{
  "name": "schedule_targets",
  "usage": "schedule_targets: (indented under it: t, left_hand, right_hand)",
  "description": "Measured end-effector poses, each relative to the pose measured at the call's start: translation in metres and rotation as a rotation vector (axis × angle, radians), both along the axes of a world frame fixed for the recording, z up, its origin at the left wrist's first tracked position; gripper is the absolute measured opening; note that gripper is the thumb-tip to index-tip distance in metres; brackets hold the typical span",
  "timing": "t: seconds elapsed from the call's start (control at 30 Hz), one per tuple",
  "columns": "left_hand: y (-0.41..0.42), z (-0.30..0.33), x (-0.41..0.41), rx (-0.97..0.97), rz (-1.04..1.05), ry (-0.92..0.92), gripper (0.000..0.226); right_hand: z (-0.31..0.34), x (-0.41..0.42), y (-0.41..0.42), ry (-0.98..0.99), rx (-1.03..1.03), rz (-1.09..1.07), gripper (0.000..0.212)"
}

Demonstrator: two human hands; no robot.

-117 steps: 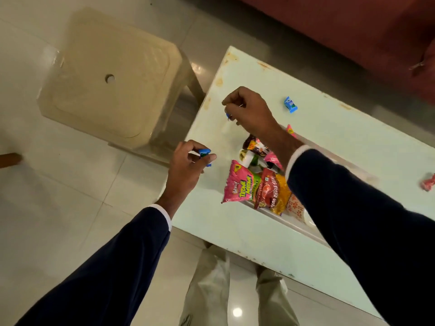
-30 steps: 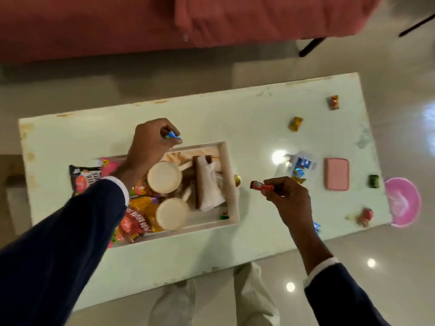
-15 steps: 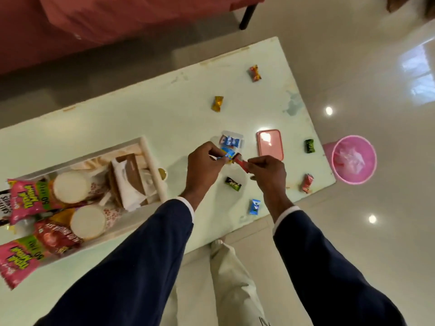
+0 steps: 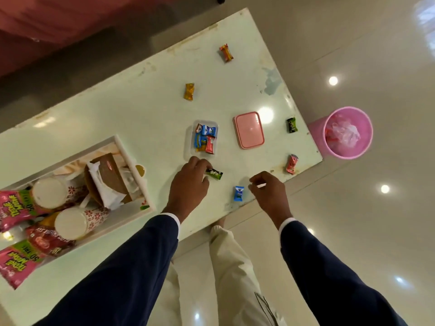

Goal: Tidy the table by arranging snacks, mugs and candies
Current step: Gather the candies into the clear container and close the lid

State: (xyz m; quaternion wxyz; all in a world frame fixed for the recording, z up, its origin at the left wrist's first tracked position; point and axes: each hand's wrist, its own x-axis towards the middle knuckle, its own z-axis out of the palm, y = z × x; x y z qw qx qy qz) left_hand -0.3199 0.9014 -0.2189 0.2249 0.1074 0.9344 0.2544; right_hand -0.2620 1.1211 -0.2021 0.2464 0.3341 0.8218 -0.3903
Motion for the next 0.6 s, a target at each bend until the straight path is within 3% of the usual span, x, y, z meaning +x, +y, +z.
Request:
schedule_targets:
  t: [0.1,0.2,0.43,0.6]
  left_hand:
    - [0.009,-0.012,0.006,-0.181,-0.251,-0.003,0.052]
    - [0.017,-0.022,0.007,-0.302,-0.403,0.025,0.052]
    - [0.020,-0.028,0.002,-0.359,-0.548,0.009,0.037]
    - [0.016,-0.031,0.006,-0.351,-0.456,0.003,0.033]
  right_hand:
    - [-0.007,0.019,-0.010,-0.093,0.065,0.219,0.050]
    - [-0.016,0.023,-0.027,-0.112,0.109,0.384,0.061]
    - [-0.043,0.011,-0.038,-0.038,0.186,0.432,0.018]
    - [-0.046,0.004,-0.018,-0.081,0.055,0.337,0.011]
